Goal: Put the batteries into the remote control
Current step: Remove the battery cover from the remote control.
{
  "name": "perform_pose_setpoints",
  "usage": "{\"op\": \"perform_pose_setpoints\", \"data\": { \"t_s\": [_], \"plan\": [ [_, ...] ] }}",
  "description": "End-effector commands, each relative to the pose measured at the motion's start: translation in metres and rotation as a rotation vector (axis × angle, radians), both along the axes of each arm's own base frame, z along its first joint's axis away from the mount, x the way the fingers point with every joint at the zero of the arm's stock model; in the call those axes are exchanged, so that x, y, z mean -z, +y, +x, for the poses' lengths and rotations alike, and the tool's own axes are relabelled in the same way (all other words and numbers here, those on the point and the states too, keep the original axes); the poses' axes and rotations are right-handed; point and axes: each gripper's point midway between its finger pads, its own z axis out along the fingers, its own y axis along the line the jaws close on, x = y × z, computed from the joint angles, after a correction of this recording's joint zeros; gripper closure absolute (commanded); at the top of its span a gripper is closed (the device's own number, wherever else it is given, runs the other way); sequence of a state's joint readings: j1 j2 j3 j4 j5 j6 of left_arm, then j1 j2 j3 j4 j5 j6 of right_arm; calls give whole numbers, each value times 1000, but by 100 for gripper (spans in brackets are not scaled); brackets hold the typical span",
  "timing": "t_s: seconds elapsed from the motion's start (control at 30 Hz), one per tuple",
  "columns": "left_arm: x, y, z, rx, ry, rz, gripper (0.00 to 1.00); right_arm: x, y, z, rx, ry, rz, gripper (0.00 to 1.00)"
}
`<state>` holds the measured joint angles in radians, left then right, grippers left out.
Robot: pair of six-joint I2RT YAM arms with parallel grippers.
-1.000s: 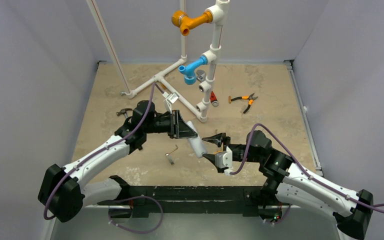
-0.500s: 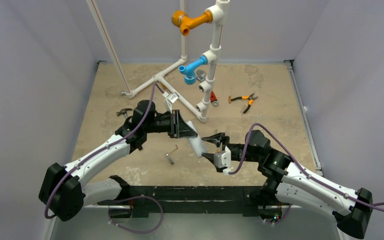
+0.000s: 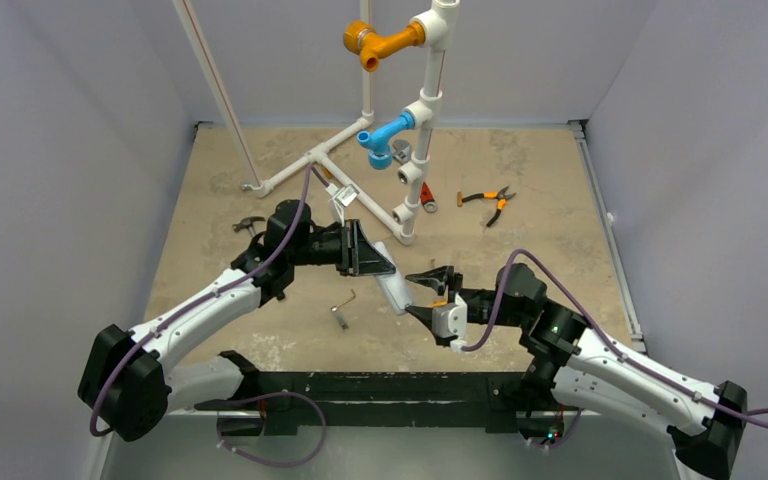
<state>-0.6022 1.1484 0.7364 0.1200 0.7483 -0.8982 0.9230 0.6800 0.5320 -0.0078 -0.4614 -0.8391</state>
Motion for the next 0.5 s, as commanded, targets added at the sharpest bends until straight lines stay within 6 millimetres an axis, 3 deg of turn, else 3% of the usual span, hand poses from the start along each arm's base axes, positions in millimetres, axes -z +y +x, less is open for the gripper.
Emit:
{"op": "perform_pose_setpoints", "data": {
  "t_s": [0.0, 0.47],
  "plan": [
    [-14, -4, -5, 51, -31, -40, 100, -24, -2, 10, 53, -60, 73, 44],
    [-11, -4, -4, 51, -14, -37, 100, -3, -7, 4, 44, -4, 8, 42]
  ]
}}
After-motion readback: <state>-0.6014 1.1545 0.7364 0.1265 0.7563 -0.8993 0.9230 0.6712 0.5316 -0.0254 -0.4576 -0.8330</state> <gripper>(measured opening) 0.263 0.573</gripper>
